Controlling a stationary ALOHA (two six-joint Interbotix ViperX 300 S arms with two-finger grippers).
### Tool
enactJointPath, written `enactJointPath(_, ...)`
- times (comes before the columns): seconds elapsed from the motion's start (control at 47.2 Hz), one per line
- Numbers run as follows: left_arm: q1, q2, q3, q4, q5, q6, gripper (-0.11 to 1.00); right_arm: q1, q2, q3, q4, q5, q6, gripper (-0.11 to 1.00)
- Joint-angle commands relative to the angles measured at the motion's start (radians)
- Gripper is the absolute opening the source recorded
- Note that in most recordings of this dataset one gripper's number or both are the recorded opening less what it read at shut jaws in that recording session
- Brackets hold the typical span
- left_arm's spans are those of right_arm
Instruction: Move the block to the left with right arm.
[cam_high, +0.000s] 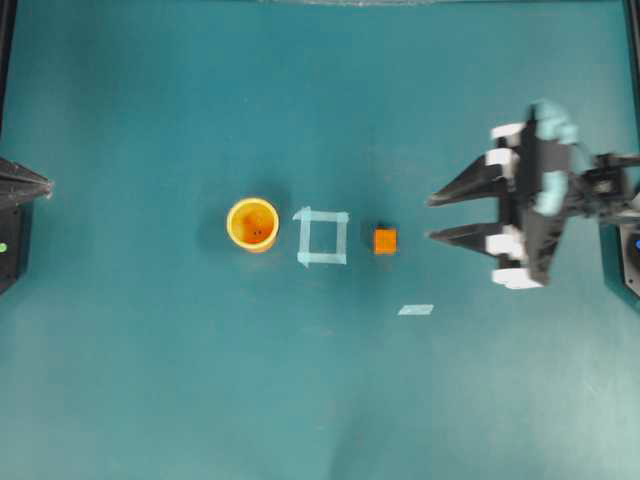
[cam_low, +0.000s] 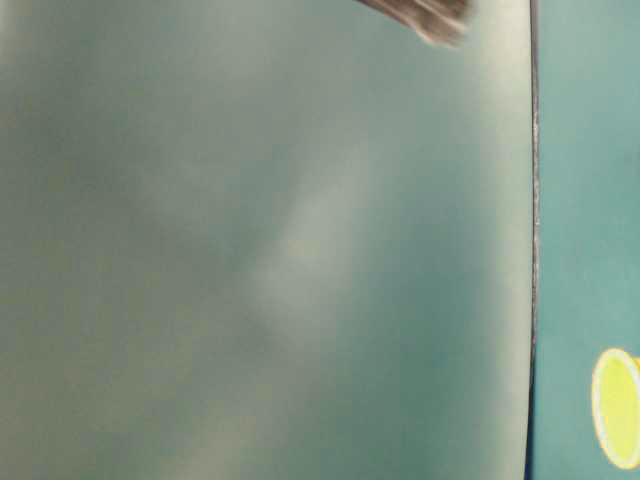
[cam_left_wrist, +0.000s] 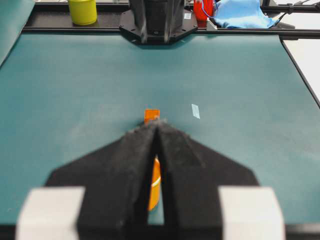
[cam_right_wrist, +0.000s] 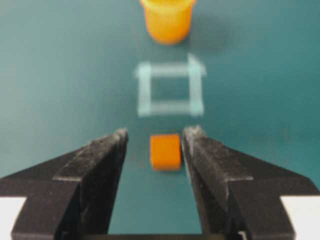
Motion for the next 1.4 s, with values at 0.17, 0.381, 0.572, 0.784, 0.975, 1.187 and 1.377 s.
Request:
enactJointPath(0.17, -0.003, 0.009, -0.011, 0.003, -0.005, -0.003, 0.00, -0.009, 0.233, -0.152, -0.005, 0.123, -0.005, 0.63)
enactJointPath(0.381, -0.003, 0.008, -0.011, 0.003, -0.005, -0.003, 0.00, -0.009, 0.367, -0.216, -0.006, 0.141, -0.005, 0.66)
enactJointPath(0.572, -0.003, 0.008, -0.011, 0.003, -0.005, -0.003, 0.00, -0.008, 0.414, -0.222, -0.006, 0.137, -0.005, 0.66)
enactJointPath(0.784, -0.005, 0.009, -0.011, 0.003, -0.005, -0.003, 0.00, -0.009, 0.440, -0.222, -0.006, 0.135, -0.005, 0.65)
enactJointPath(0.975, -0.003, 0.009, -0.011, 0.002, -0.003, -0.003, 0.00, -0.008, 0.456, -0.222, -0.006, 0.129, -0.005, 0.60)
enactJointPath(1.187, -0.003, 0.009, -0.012, 0.002, -0.003, -0.003, 0.00, -0.009, 0.457, -0.235, -0.006, 0.123, -0.002, 0.39)
enactJointPath(1.377, -0.003, 0.009, -0.012, 0.003, 0.000, -0.003, 0.00, 0.002, 0.397, -0.319, -0.005, 0.212, 0.000, 0.39)
